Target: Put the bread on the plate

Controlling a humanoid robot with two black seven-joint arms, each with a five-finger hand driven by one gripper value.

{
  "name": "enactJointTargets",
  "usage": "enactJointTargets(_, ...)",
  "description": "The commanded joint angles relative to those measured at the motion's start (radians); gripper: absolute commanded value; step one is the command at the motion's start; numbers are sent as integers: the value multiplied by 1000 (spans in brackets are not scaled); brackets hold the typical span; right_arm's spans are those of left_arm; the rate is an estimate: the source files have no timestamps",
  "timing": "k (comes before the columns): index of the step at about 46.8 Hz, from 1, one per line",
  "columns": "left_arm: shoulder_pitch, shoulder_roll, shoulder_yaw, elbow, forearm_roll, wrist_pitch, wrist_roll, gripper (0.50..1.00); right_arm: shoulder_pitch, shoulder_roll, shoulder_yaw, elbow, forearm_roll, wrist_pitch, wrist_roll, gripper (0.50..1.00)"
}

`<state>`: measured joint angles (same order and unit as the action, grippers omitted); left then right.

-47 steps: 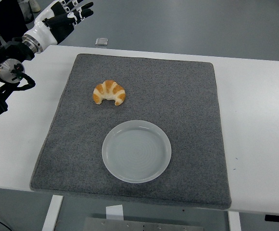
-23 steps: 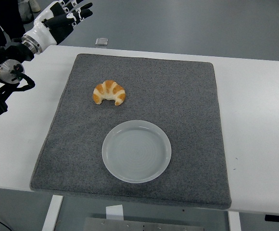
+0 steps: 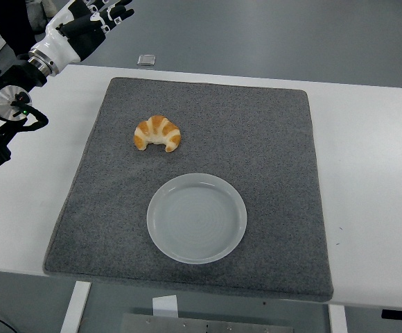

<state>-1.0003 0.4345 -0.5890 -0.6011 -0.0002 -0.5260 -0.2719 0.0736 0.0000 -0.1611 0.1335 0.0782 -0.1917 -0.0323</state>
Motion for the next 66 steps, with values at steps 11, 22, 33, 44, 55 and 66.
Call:
enactJointTargets(11, 0, 1, 2, 7, 0, 8, 2, 994, 0, 0, 0, 0, 0, 0, 0, 952)
enactJointTargets(22, -1, -3, 2, 9, 0, 49, 2, 994, 0, 0, 0, 0, 0, 0, 0, 952)
enactJointTargets(33, -9, -10, 3, 6, 2, 60, 2, 994, 0, 0, 0, 0, 0, 0, 0, 952)
enactJointTargets(44, -11, -8, 6, 7, 5, 60, 2, 994, 0, 0, 0, 0, 0, 0, 0, 952)
enactJointTargets(55, -20, -8, 14, 3, 16, 60, 2, 994, 0, 0, 0, 0, 0, 0, 0, 952)
enactJointTargets(66, -89, 4, 18, -6, 20, 63, 11, 992, 0, 0, 0, 0, 0, 0, 0, 952)
